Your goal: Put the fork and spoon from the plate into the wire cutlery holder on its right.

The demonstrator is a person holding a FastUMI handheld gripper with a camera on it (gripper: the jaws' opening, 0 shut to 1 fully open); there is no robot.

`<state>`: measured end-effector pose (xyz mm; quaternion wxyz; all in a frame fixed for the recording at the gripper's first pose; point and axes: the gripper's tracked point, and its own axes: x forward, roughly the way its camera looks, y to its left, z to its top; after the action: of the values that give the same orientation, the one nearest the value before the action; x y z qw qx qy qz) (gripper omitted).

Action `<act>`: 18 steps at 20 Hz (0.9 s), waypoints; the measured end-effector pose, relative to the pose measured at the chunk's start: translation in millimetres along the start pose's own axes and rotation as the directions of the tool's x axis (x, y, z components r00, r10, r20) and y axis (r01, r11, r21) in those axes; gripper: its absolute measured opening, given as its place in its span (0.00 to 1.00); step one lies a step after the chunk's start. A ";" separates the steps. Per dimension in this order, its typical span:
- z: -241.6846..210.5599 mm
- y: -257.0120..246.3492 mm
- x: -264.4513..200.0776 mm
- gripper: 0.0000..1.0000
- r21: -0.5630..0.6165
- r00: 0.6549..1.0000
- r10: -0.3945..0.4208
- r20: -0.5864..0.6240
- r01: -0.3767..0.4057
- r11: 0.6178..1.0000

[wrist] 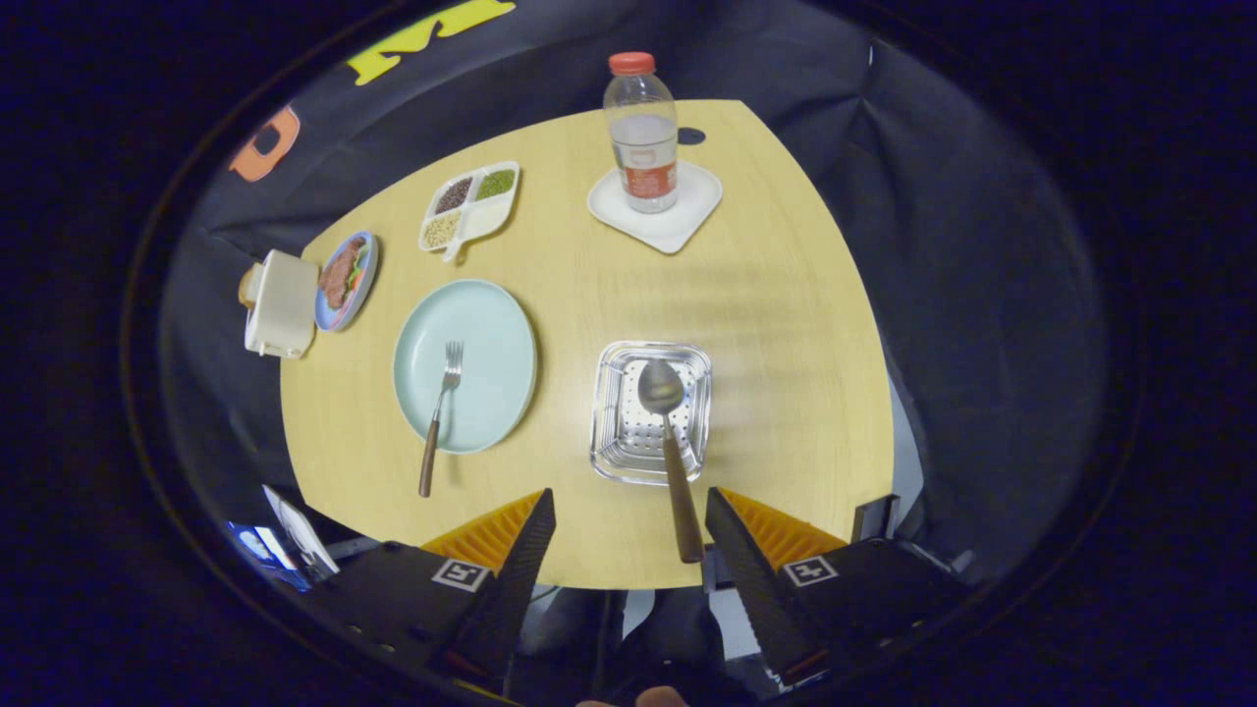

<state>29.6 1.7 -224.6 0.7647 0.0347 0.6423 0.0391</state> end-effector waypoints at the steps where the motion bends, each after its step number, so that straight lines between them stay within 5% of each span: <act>1: 4.3 9.0 -5.1 0.95 -0.020 1.000 -0.003 0.024 0.003 1.000; 7: 4.6 97.3 -12.0 0.97 -0.063 0.996 0.043 0.076 -0.039 0.997; 18: -50.9 210.7 80.2 0.97 -0.029 0.997 0.042 -0.062 -0.044 0.999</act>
<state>-10.0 219.8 -290.2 0.7439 0.0355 0.6640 0.0663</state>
